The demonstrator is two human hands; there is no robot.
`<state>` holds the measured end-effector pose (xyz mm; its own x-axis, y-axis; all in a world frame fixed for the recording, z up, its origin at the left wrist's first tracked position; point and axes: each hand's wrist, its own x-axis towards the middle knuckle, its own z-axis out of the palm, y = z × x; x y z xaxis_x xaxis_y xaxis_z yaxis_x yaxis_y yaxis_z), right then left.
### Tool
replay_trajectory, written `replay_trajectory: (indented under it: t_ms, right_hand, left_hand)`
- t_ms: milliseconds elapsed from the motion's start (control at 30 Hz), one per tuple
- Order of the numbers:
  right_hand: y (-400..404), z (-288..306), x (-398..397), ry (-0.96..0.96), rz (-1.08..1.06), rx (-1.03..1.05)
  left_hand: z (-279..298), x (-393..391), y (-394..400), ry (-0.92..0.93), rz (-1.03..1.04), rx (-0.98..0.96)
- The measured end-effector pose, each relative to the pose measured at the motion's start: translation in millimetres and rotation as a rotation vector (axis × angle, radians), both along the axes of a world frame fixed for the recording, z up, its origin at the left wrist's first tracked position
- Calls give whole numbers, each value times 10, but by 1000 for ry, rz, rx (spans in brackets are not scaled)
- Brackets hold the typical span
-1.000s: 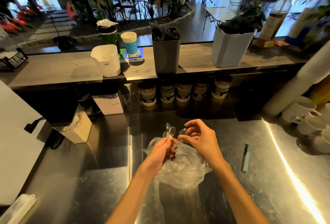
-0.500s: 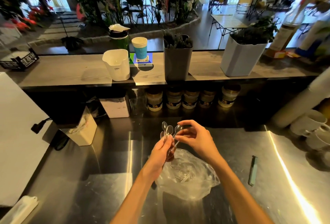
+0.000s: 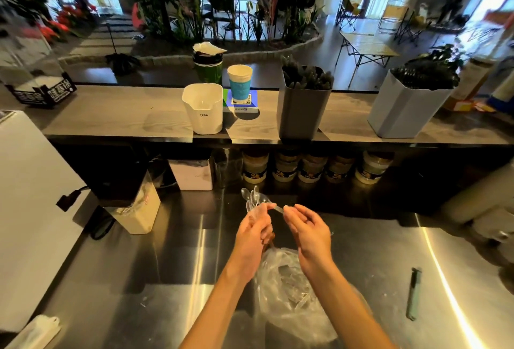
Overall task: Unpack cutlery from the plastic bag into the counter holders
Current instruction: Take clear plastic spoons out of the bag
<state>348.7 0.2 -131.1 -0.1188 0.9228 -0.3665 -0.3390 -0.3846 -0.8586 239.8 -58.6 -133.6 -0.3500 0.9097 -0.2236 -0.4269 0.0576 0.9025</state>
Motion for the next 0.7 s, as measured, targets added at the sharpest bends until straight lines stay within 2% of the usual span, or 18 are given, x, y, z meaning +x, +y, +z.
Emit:
replay_trajectory:
  t_ms: [133, 267, 400, 533, 633, 700]
  right_hand:
    - [-61, -12, -155, -205, 219, 162]
    - [200, 168, -279, -454, 292, 519]
    - [551, 595, -634, -534, 524, 787]
    - [807, 856, -981, -638, 804, 896]
    - [911, 958, -1098, -690, 854, 970]
    - [942, 1033, -1160, -794, 855, 1082]
  left_hand:
    - [69, -175, 93, 48, 31, -8]
    - [105, -453, 223, 143, 54, -44]
    - [226, -709, 352, 308, -32, -28]
    - [454, -873, 458, 326, -102, -31]
    - [579, -1040, 528, 375, -92, -68]
    - [671, -1167, 574, 429, -39, -67]
